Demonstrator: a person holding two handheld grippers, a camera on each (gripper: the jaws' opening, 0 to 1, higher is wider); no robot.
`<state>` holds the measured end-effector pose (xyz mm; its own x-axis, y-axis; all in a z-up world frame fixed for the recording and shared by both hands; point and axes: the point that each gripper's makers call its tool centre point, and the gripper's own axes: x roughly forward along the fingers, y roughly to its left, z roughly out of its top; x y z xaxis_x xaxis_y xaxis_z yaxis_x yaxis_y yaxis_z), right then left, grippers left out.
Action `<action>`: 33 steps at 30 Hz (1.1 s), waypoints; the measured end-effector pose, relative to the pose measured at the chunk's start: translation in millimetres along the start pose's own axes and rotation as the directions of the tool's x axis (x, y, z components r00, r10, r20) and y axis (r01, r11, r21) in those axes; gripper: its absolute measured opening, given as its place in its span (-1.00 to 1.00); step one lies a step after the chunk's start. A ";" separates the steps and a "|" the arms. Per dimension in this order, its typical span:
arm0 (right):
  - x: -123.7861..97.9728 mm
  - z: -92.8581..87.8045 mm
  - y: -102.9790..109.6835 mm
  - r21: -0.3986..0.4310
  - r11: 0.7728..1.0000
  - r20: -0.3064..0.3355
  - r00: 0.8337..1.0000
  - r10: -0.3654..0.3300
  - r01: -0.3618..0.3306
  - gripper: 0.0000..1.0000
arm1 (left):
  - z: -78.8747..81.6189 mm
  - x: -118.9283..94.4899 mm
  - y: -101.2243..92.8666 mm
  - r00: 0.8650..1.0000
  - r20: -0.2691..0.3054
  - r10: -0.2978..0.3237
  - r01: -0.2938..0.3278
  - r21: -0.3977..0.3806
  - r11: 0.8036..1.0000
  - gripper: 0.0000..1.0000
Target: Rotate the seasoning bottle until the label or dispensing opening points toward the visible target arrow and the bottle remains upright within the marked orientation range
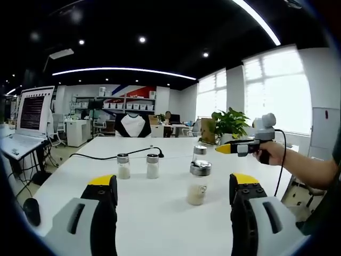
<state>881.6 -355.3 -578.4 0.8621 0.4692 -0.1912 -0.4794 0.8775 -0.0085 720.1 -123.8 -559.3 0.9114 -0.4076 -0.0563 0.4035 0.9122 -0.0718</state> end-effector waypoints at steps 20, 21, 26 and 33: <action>69.8 -17.5 -29.8 0.001 0.999 -0.041 0.998 -0.048 0.048 0.26 | -0.8 1.8 -0.8 1.000 0.002 -0.001 0.001 -0.002 1.000 0.83; 73.1 -16.8 -29.8 -0.005 0.999 -0.033 0.998 -0.048 0.048 0.26 | -1.2 2.0 -0.3 1.000 0.001 0.000 0.000 -0.001 1.000 0.83; 83.6 -18.8 -26.7 0.004 0.999 -0.027 0.999 -0.040 0.040 0.26 | -2.2 3.0 0.3 1.000 0.001 0.001 -0.001 -0.006 1.000 0.83; 99.0 -28.9 -31.4 -0.002 0.998 -0.052 0.996 -0.070 0.070 0.20 | -1.5 2.4 0.5 1.000 0.005 0.002 -0.002 -0.009 1.000 0.83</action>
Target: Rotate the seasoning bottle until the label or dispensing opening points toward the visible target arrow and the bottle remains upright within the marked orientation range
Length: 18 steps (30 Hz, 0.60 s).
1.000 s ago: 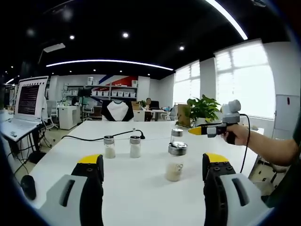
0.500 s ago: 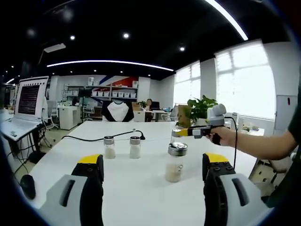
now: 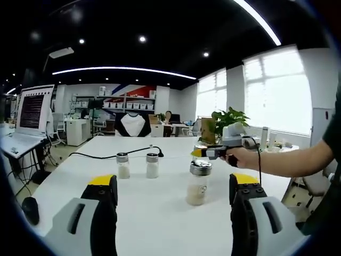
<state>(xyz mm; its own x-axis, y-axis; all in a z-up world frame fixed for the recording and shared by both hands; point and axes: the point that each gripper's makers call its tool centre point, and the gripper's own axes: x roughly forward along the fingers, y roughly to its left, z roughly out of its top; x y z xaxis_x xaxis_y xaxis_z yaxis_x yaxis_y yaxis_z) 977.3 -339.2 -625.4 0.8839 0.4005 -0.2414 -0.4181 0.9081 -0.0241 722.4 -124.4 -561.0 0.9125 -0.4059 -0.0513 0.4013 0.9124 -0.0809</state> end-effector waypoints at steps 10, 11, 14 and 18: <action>9.8 -7.9 0.1 0.008 1.000 -0.016 1.000 -0.024 0.024 0.03 | -0.6 0.5 0.8 1.000 -0.002 0.005 -0.005 0.001 1.000 0.82; 11.8 -8.2 -0.3 0.004 1.000 -0.017 0.999 -0.028 0.028 -0.02 | -0.8 0.8 0.3 1.000 -0.003 0.004 -0.004 0.000 1.000 0.82; 13.6 -8.0 -0.1 -0.007 1.000 -0.017 1.000 -0.024 0.024 -0.13 | -1.9 1.2 -0.7 1.000 -0.008 0.002 -0.002 0.000 1.000 0.82; 15.1 -6.4 -1.5 -0.020 0.999 -0.006 1.000 -0.028 0.028 -0.13 | -1.9 1.3 -0.1 1.000 -0.010 0.006 -0.006 0.001 1.000 0.82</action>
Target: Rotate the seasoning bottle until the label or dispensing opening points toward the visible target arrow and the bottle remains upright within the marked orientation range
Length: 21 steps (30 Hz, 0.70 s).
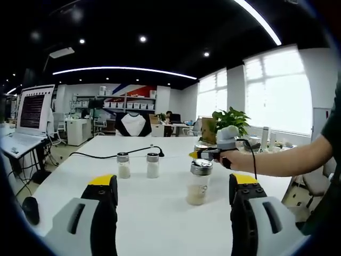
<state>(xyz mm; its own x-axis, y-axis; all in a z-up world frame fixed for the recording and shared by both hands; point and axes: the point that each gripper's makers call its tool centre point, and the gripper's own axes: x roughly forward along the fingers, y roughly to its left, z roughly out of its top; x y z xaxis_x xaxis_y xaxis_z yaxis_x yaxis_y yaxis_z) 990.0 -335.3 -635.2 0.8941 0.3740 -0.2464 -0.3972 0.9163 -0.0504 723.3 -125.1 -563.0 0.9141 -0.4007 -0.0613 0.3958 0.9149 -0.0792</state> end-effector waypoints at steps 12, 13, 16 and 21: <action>3.0 0.9 -6.3 0.004 0.999 -0.007 0.999 -0.032 0.033 -0.14 | 1.4 -1.4 2.1 1.000 0.003 0.009 -0.009 0.002 1.000 0.82; 3.5 1.4 -6.2 0.006 0.999 0.000 0.999 -0.032 0.032 -0.14 | 1.0 -1.6 2.8 1.000 0.001 0.011 -0.011 0.001 1.000 0.82; 0.6 1.0 -4.9 0.009 0.999 0.004 0.999 -0.035 0.035 -0.14 | 0.2 -2.1 4.3 1.000 -0.001 0.015 -0.015 -0.004 1.000 0.82; -1.6 1.0 -5.2 0.016 0.999 0.016 0.999 -0.052 0.052 -0.14 | -0.7 -1.8 5.2 1.000 -0.006 0.016 -0.016 -0.003 1.000 0.82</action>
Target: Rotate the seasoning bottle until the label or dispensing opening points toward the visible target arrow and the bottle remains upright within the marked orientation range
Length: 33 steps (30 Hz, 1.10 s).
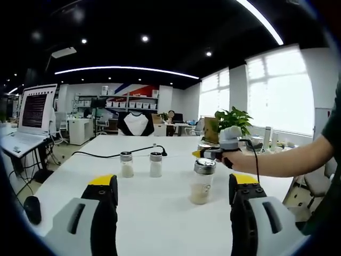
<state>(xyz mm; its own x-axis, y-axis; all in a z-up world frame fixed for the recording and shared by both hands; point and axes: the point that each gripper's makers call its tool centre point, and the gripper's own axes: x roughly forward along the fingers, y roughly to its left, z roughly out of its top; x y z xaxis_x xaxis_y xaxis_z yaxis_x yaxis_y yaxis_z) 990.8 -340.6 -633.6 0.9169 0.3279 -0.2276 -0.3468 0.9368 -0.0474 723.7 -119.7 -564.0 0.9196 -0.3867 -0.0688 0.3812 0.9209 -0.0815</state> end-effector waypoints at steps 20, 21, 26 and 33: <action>-42.5 5.3 9.1 0.028 0.999 0.041 0.999 0.031 -0.032 -0.15 | -0.7 4.3 -5.1 1.000 -0.002 -0.009 0.009 0.001 1.000 0.81; -47.3 5.5 9.6 0.033 0.999 0.047 0.998 0.030 -0.032 -0.15 | -0.8 4.3 -5.5 1.000 -0.001 -0.011 0.011 0.001 1.000 0.81; -65.7 4.5 14.2 0.025 0.999 0.058 0.998 0.034 -0.036 -0.15 | -2.4 4.2 -7.3 1.000 -0.004 -0.017 0.017 0.001 1.000 0.81; -86.7 -5.4 19.3 0.059 0.997 0.046 0.998 0.045 -0.047 -0.15 | -3.7 1.8 -8.1 1.000 -0.006 -0.018 0.018 0.010 1.000 0.81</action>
<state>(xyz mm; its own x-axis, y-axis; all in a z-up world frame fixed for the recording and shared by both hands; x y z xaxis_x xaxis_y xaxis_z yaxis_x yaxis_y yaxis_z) 903.5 -351.6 -620.0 0.9087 0.3746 -0.1845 -0.3774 0.9258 0.0206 721.9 -128.0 -567.1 0.9120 -0.4035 -0.0735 0.3986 0.9142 -0.0730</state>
